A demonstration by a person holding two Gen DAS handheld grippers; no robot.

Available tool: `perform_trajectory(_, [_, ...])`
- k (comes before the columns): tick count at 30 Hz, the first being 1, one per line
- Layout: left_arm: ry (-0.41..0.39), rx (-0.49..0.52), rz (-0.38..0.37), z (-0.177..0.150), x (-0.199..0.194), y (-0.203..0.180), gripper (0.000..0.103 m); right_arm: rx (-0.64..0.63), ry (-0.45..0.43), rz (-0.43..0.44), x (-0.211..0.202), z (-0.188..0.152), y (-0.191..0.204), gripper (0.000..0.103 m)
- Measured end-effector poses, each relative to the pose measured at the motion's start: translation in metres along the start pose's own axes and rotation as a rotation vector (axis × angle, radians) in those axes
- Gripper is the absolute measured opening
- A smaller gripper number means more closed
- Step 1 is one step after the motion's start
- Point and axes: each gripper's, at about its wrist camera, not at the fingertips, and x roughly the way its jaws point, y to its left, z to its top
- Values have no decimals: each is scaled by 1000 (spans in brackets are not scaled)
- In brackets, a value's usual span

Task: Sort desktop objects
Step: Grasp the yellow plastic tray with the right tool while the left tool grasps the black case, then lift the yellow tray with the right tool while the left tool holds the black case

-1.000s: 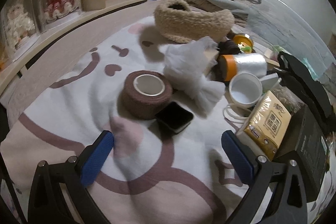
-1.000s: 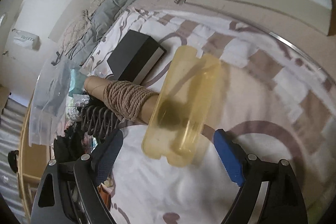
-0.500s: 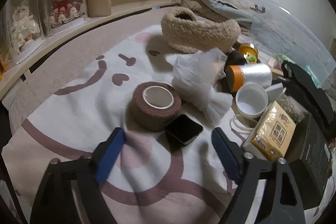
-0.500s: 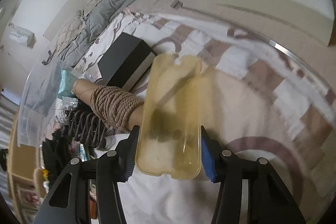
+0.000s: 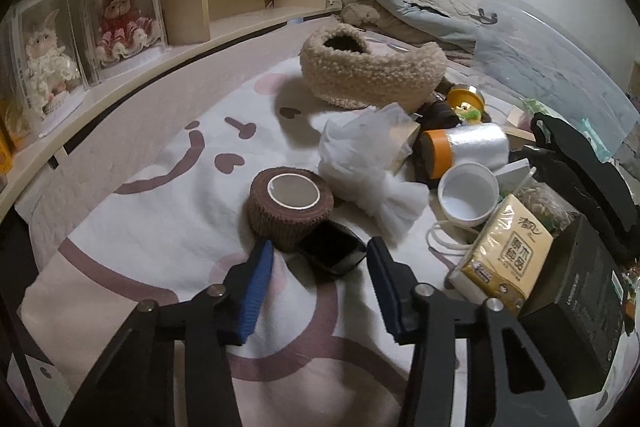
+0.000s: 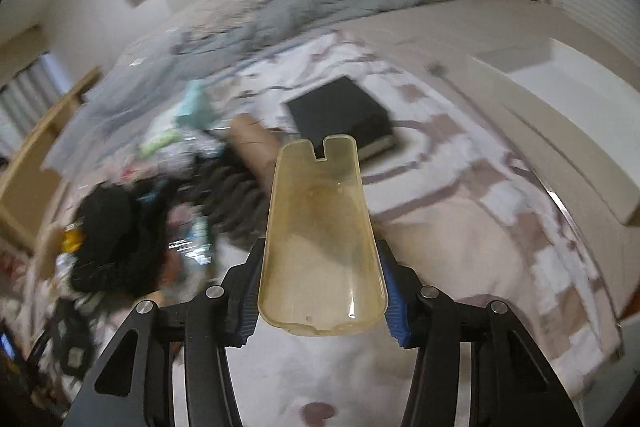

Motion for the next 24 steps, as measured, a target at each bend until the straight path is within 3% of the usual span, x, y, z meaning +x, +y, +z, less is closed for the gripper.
perform_trajectory(4, [1,35,-12,0,-2,-8,36,-104,-14,86,-5,-2,24,51])
perform_trajectory(6, [0,55,-30,0,-4,-12,36,-153,8,121,-1,-5,36,51])
perform_trajectory(15, [28,74,-66,-1,-1,-18,36,-393,164,28,32,-31,69,51])
perform_trajectory(24, [49,71,-108,-4,4,-20,36,-360,255,8,54,-39,60,51])
